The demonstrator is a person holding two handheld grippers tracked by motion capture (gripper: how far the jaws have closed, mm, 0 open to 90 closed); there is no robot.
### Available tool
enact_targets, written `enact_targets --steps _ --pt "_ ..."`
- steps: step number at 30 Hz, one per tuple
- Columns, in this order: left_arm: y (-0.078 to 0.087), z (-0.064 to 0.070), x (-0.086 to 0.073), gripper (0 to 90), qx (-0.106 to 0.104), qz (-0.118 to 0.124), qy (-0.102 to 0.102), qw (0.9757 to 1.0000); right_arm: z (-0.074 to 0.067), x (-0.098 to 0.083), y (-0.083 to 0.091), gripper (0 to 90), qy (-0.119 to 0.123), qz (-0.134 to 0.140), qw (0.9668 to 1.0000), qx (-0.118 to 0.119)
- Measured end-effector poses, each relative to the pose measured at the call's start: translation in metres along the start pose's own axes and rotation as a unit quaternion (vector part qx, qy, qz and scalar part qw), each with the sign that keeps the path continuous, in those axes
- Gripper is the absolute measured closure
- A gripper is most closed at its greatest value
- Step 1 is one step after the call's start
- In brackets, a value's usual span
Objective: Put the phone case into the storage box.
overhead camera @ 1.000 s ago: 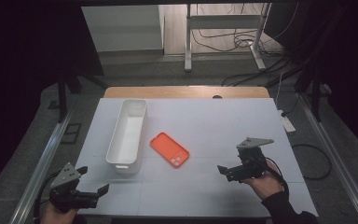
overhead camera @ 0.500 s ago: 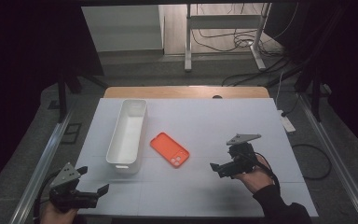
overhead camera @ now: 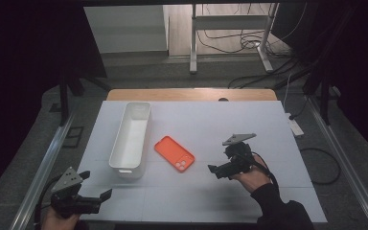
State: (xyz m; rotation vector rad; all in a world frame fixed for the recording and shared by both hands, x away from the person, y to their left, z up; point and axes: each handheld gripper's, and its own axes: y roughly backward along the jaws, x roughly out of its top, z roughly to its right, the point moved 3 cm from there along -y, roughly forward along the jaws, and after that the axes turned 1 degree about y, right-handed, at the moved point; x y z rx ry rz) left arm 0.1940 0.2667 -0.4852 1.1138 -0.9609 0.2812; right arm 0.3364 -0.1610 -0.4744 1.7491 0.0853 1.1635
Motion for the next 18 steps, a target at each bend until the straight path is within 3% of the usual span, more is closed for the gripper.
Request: enact_targets --steps 11,18 --pt "0.0 0.0 0.0 0.0 0.0 -0.001 -0.002 1.0 -0.006 0.012 -0.015 0.0 0.03 -0.009 0.9995 0.005" --pt "0.0 0.0 0.0 0.0 0.0 -0.001 -0.002 1.0 -0.009 0.018 -0.025 0.0 0.036 -0.016 0.9992 0.009"
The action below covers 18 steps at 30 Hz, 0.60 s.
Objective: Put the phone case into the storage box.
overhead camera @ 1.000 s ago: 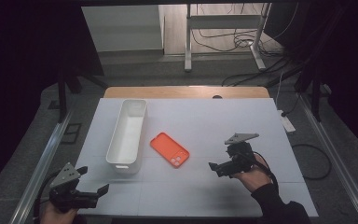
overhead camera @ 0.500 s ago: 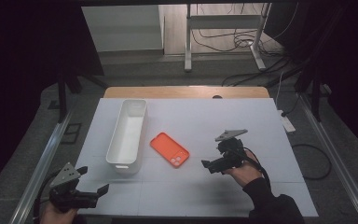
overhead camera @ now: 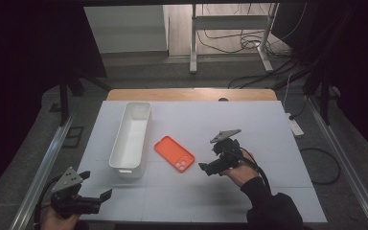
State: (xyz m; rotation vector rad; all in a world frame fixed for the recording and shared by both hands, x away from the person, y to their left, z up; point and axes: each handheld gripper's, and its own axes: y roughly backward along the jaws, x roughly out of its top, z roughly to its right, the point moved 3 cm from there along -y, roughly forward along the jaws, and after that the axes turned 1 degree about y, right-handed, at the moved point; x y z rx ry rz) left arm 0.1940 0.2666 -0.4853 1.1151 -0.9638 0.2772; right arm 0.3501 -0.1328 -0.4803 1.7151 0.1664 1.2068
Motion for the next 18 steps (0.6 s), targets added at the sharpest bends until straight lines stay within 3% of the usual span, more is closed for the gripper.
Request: enact_targets --steps 18 --pt "0.0 0.0 0.0 0.0 -0.003 0.0 -0.001 1.0 -0.007 0.024 -0.032 0.0 0.005 -0.014 0.9999 0.0"
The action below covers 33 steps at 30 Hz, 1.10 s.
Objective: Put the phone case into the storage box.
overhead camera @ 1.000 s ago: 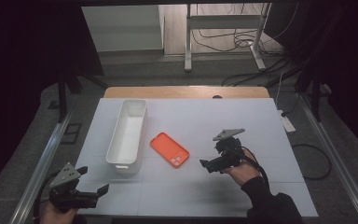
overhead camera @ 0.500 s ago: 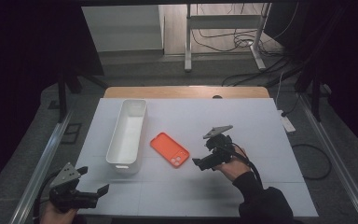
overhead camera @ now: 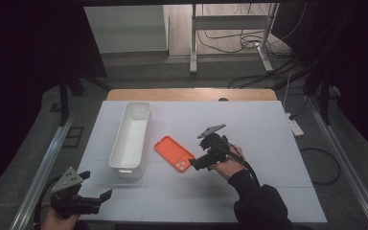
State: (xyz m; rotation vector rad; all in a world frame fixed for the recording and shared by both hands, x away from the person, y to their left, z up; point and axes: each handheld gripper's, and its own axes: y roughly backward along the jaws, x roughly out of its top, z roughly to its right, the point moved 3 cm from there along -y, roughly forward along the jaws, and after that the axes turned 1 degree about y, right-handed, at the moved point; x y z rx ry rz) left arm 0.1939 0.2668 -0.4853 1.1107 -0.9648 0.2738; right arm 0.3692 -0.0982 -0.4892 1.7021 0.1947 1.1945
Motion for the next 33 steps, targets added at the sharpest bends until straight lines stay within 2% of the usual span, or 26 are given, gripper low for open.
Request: enact_targets --steps 15,26,30,32,33 --pt "0.0 0.0 0.0 0.0 -0.003 -0.001 -0.001 1.0 -0.008 0.016 -0.022 0.0 0.009 -0.009 0.9999 0.0" --pt "0.0 0.0 0.0 0.0 -0.004 0.001 -0.001 1.0 -0.018 0.029 -0.039 0.0 0.014 -0.017 0.9997 0.011" --pt "0.0 0.0 0.0 0.0 -0.005 0.001 -0.001 1.0 -0.018 0.029 -0.04 11.6 0.015 -0.023 0.9996 0.007" --pt "0.0 0.0 0.0 0.0 -0.005 0.001 -0.001 1.0 -0.018 0.028 -0.04 20.8 0.016 -0.025 0.9995 0.009" --pt "0.0 0.0 0.0 0.0 -0.005 0.001 -0.001 1.0 -0.017 0.028 -0.039 28.3 0.016 -0.024 0.9996 0.007"
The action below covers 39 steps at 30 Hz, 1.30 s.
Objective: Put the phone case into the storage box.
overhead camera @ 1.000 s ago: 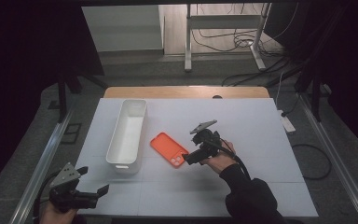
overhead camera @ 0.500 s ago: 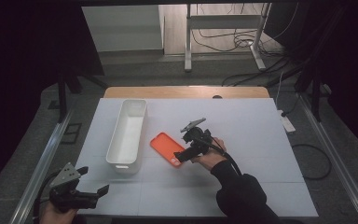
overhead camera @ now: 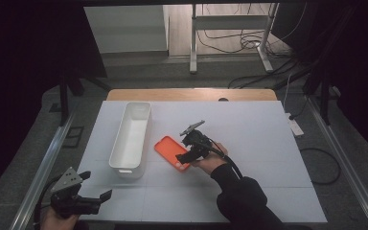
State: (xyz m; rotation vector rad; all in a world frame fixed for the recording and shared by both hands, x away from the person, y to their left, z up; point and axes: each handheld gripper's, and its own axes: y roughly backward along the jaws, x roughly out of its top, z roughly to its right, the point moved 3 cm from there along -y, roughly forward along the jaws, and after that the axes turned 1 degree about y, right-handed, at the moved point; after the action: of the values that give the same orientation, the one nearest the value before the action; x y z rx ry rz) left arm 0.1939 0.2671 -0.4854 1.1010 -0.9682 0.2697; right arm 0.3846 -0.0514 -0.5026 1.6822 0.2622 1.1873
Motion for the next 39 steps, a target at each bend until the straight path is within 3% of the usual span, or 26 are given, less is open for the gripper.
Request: enact_targets --steps 3,10,16,39 --pt "0.0 0.0 0.0 0.0 0.0 0.0 0.0 1.0 -0.001 0.0 0.003 51.6 0.002 0.006 0.9999 0.016" --pt "0.0 0.0 0.0 0.0 -0.001 -0.001 0.0 1.0 -0.004 -0.001 0.004 89.3 0.022 0.006 0.9991 0.037" --pt "0.0 0.0 0.0 0.0 -0.001 -0.001 -0.001 1.0 -0.007 -0.004 0.0 89.4 0.032 -0.008 0.9989 0.033" --pt "0.0 0.001 0.0 0.0 -0.002 -0.002 -0.006 1.0 -0.001 -0.027 -0.022 89.4 0.025 -0.046 0.9983 0.026"
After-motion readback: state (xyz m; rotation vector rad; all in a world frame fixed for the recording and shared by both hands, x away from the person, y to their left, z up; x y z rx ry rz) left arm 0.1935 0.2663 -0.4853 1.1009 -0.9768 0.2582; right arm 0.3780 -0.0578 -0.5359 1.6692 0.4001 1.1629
